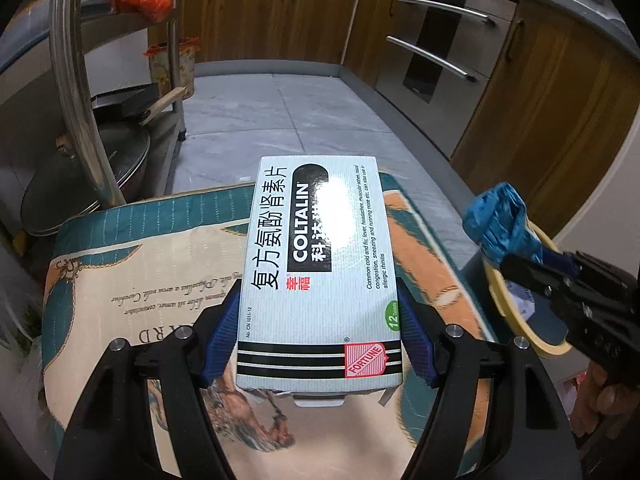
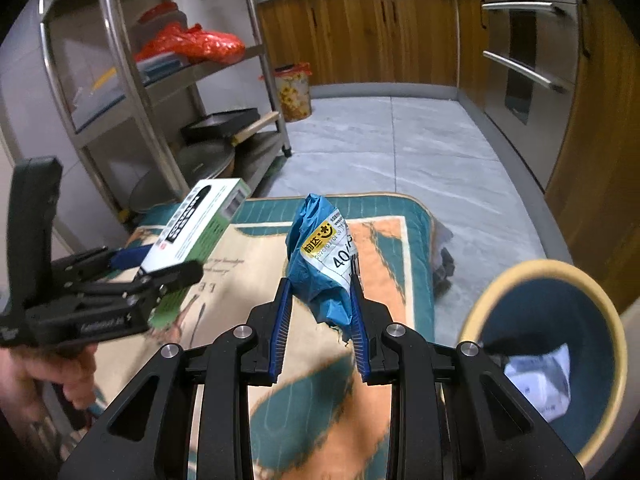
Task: Collect trash
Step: 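Carry the COLTALIN box and blue wrapper over the bin with both grippers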
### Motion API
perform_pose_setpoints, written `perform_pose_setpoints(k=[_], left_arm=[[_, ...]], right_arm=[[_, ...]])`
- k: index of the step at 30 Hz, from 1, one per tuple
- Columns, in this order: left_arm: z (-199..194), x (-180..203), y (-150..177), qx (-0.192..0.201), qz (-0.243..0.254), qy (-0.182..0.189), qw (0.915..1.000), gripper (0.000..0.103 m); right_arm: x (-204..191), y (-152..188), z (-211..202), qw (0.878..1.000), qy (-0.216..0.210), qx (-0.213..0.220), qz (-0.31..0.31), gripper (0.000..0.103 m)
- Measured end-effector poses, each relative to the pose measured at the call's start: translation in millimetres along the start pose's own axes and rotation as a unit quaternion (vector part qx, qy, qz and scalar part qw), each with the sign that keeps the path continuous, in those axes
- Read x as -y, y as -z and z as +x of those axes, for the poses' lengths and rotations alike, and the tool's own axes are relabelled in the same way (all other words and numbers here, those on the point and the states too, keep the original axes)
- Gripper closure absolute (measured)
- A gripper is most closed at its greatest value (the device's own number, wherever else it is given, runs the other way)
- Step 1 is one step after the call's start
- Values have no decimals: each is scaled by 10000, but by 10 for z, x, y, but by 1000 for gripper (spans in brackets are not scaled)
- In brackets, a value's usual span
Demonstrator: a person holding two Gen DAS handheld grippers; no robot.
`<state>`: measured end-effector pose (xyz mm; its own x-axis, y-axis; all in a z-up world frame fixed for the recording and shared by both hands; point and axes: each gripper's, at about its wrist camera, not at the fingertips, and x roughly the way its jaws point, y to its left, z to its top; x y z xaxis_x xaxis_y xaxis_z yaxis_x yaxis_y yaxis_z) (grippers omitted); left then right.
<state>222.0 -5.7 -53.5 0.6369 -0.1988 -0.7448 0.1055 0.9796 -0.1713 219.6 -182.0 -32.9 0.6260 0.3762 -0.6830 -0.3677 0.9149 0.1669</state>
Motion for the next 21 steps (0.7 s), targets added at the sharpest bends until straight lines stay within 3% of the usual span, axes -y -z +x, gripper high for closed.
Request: perform_pose_setpoints(k=[21], left_arm=[[-120,787,-51,182,532,816,9951,33]], right_arm=[[740,470,-883,9929,511,513,940,74]])
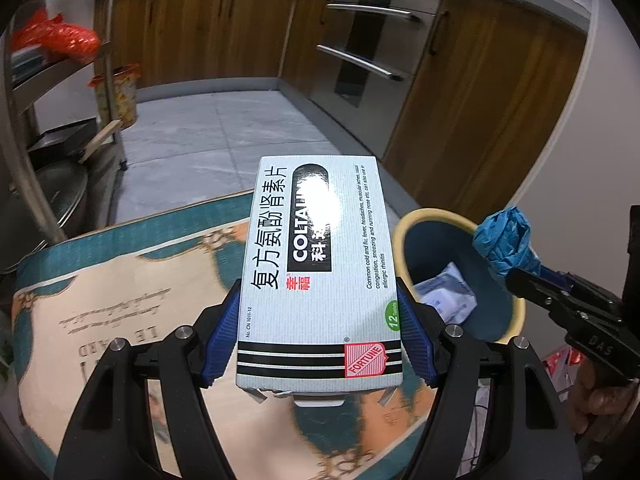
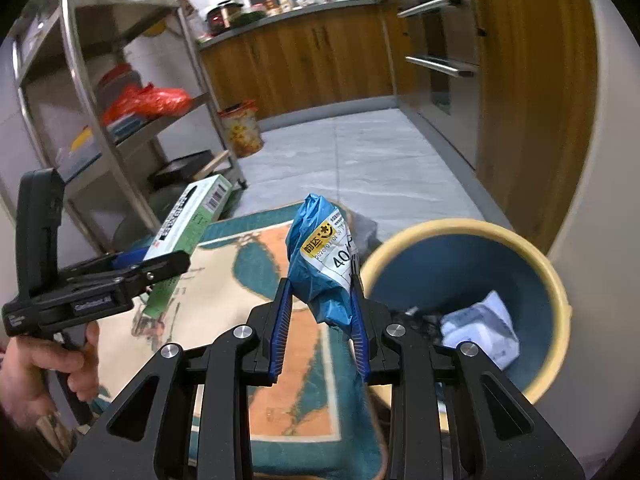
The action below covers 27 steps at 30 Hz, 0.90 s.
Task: Collect trash
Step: 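Carry the COLTALIN box and blue wrapper over the bin with both grippers, then open both grippers to drop the box and wrapper into the bin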
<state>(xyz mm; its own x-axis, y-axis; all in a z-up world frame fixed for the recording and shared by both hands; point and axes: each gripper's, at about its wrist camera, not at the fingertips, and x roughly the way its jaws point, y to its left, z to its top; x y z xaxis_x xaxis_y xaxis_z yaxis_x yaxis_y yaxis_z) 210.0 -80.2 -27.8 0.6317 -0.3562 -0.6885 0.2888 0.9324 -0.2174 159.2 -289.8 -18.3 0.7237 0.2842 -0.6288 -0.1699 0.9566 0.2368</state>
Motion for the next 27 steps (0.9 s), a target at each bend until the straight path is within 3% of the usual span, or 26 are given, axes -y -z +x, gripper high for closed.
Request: perform_pose_setpoints(k=[8,17,27], left_arm=[[158,393,-47,-85,227,374,9990,33],[532,872,-67,-414,286,901,9947,33],[1053,1291,11,-916,563,1055,9886,33]], right_arm=[[330,82,-121,9991,294,11,304,74],[818,264,-110,9949,605,-255,772,74],[1037,416,54,9898,766,-655,1003,73]])
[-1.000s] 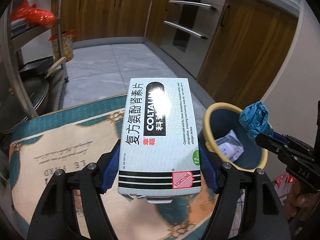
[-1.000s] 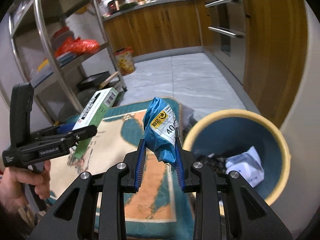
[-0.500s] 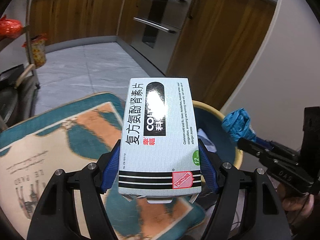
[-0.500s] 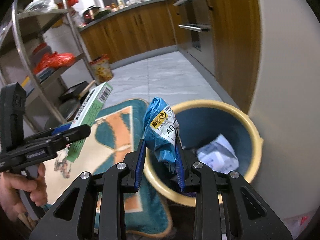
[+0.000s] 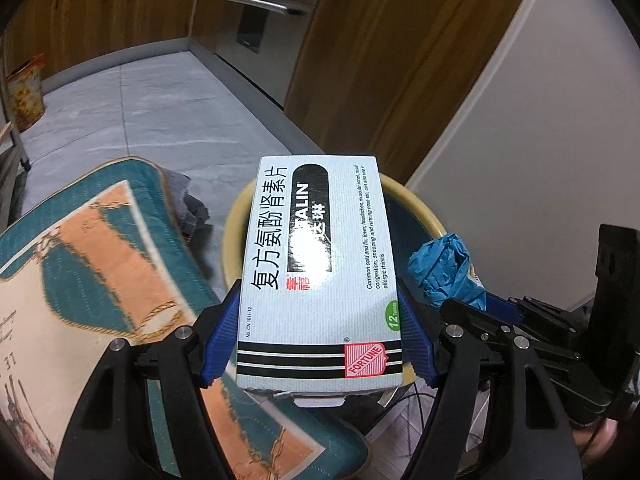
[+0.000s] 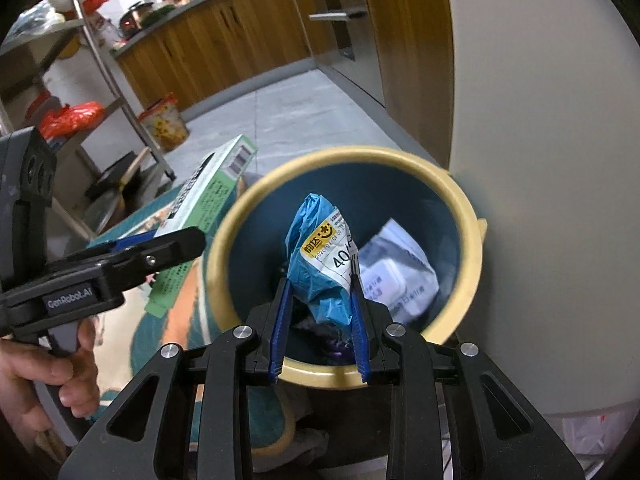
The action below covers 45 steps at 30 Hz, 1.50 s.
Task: Collect trash
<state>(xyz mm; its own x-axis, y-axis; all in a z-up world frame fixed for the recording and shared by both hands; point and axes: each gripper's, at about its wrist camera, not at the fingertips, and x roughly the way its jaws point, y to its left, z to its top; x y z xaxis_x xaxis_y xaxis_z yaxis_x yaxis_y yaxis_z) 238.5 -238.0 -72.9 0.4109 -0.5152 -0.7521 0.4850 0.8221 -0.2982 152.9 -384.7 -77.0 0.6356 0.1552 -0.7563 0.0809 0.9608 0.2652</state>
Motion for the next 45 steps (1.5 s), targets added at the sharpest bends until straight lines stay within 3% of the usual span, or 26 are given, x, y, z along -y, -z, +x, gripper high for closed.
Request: perform_pose_setpoints(k=[8,13,15,26,28,31,39,45], left_arm=[[231,25,35,-276,66,72,9996,32],[235,1,35,-317,45,83,9995,30],[193,-18,24,-250,43,97,9996,24],[-76,-74,1,-9,-3,-20,10000,17],[-214,-58,26,97,9,-12,10000,17],[-443,-21,57,281,132,-106,9995,17],[-845,143,131,736,468,-404,9954,6],[-1038,231,263,869,601,-565,9928,6]], right_arm=[[43,36,166,9997,13,-252,72,73],[15,34,188,9997,48,-253,19,60],[8,34,178,9997,57,-240,-8,57],[30,55,-43,10000,71,-10,31,41],[4,55,-129,9999,59,106,-5,31],[-38,79,-260,9997,36,246,-41,25],[-179,240,-645,9974,65,678,-223,16],[-164,336,-843,9945,281,980,-239,11]])
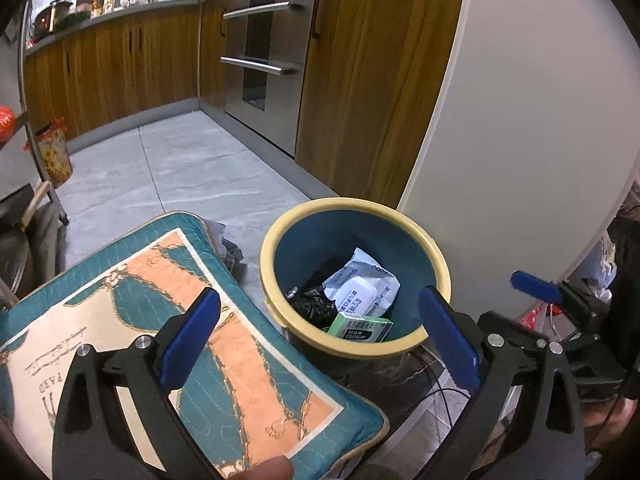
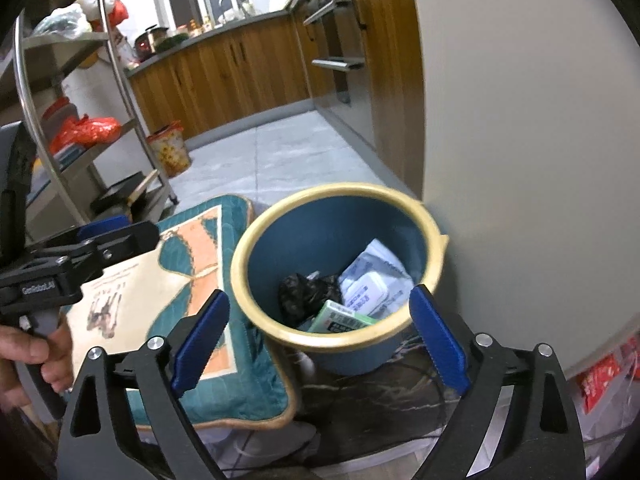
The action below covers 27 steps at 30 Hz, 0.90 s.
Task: Collect trash
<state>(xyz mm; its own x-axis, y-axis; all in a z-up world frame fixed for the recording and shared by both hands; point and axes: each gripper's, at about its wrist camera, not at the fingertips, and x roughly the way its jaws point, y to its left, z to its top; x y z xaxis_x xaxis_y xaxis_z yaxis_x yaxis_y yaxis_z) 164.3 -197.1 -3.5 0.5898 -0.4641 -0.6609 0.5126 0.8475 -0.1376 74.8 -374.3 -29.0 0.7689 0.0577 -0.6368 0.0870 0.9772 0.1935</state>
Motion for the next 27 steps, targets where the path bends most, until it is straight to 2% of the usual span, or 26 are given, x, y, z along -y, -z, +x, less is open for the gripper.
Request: perform_pose_setpoints(k=[6,11,16,27], left_arm=[[-230,169,135,154,289,-191,9993,5],[-418,362,263,275,583,-113,9979,5],[-496,414,327,447,544,-81,9975,5],[-483,398,363,426,431,-185,9980,5]], right_arm=[[15,87,-234,9997,45,236,21,8],[-5,155,-398,9987,138,490,-63,7],[-38,196,-440,9980,154,598,-138,6],[-42,203,-408,9983,116,532,-182,6]])
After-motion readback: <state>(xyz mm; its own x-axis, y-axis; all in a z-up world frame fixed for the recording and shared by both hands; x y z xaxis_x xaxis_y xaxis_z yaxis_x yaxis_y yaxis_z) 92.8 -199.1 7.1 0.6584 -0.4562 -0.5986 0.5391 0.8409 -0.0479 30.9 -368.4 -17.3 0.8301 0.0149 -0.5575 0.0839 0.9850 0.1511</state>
